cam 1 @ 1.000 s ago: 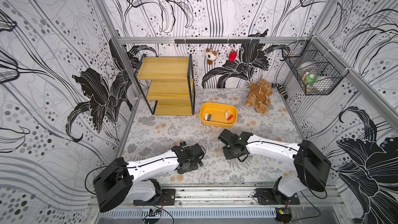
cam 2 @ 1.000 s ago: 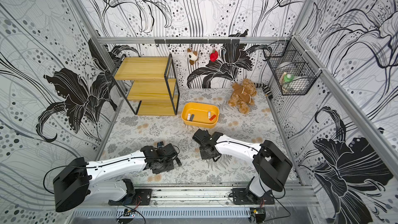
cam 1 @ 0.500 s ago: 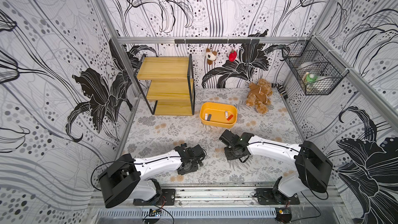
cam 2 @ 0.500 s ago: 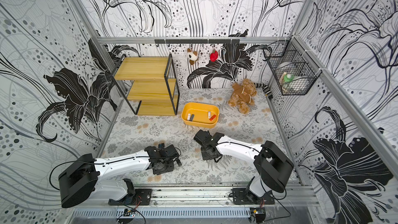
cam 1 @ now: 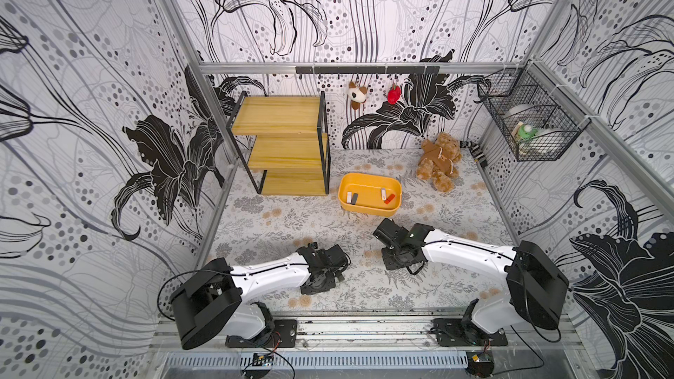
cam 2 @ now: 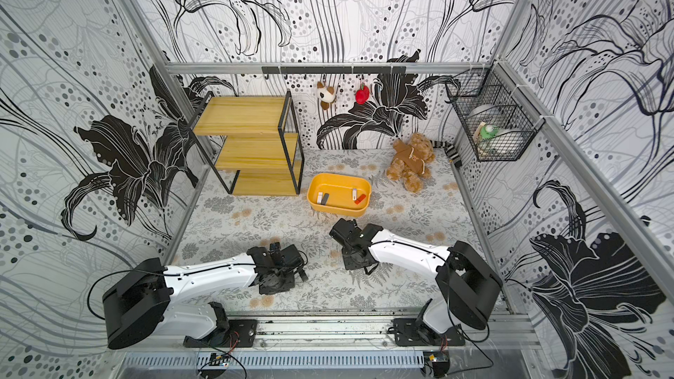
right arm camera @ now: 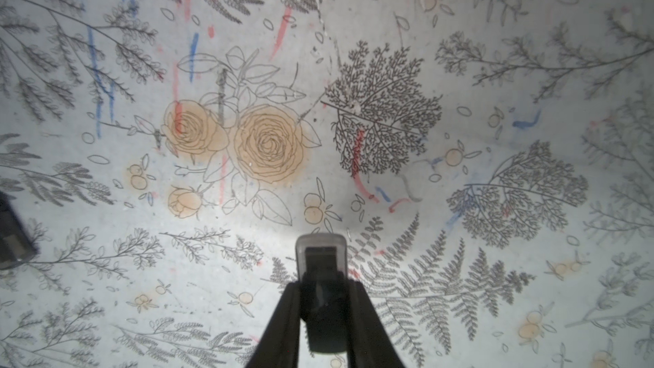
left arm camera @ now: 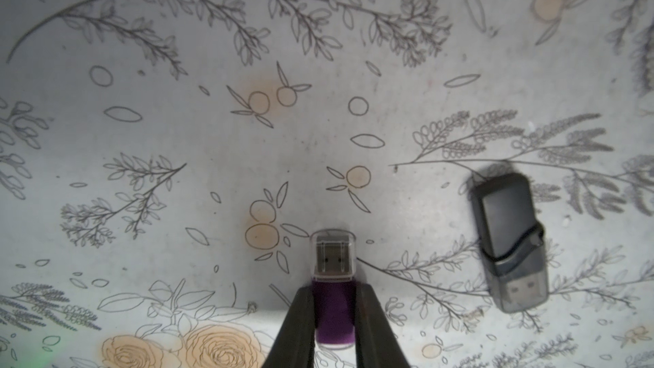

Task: Put the usb flash drive into the storage box
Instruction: Pick up the USB flash from the center of the board, then place the USB flash in the storage box.

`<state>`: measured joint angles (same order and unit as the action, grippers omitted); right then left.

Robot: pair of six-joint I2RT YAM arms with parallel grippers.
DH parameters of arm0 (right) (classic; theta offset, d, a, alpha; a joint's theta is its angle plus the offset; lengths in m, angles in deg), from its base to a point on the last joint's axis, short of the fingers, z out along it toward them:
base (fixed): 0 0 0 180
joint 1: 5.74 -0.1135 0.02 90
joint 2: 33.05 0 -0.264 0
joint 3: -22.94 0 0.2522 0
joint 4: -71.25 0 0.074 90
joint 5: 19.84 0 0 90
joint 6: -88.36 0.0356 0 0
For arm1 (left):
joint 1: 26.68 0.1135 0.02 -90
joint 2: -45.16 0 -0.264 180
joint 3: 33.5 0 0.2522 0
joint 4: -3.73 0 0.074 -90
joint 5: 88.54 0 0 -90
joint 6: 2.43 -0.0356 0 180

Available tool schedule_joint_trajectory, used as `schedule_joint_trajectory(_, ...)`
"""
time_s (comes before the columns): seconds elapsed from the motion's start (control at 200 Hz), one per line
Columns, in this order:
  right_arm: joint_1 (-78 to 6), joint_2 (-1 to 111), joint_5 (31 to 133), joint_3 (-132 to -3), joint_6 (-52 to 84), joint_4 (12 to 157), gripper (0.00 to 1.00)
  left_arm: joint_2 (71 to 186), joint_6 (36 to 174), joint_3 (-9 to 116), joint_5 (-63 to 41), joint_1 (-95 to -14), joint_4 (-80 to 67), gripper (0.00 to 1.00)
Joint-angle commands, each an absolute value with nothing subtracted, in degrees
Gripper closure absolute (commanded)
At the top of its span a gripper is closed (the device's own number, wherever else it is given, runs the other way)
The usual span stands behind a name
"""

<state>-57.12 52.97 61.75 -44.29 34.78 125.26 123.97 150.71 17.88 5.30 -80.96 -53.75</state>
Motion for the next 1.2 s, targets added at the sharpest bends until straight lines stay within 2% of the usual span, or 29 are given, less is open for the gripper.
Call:
schedule_joint_trajectory(0.0,-56.8,51.3,59.2,-47.4,34.1,129.3,1.00,125.7,149.8,17.7,5.6,-80.8,-52.6,0.89)
schedule_joint_trajectory(0.085,-56.2,51.0,58.1,-51.4,32.9,131.6,1.00,125.4,149.4,18.8,5.9,-80.8,-53.2,1.00)
schedule_joint_trajectory(0.34,-46.4,53.0,59.9,-66.5,25.4,135.0,1.00,122.6,146.7,28.7,8.6,-79.1,-61.1,1.00)
schedule_joint_trajectory(0.601,-38.9,66.4,64.4,-82.5,18.6,135.3,1.00,123.4,137.9,45.1,11.1,-70.3,-68.8,1.00)
schedule_joint_trajectory(0.816,-36.2,80.8,67.3,-95.6,15.7,134.6,1.00,131.7,130.5,58.1,10.3,-64.2,-70.5,1.00)
schedule_joint_trajectory(1.196,-32.3,98.3,69.3,-110.1,12.3,133.9,1.00,148.3,125.4,76.7,8.8,-61.4,-71.2,1.00)
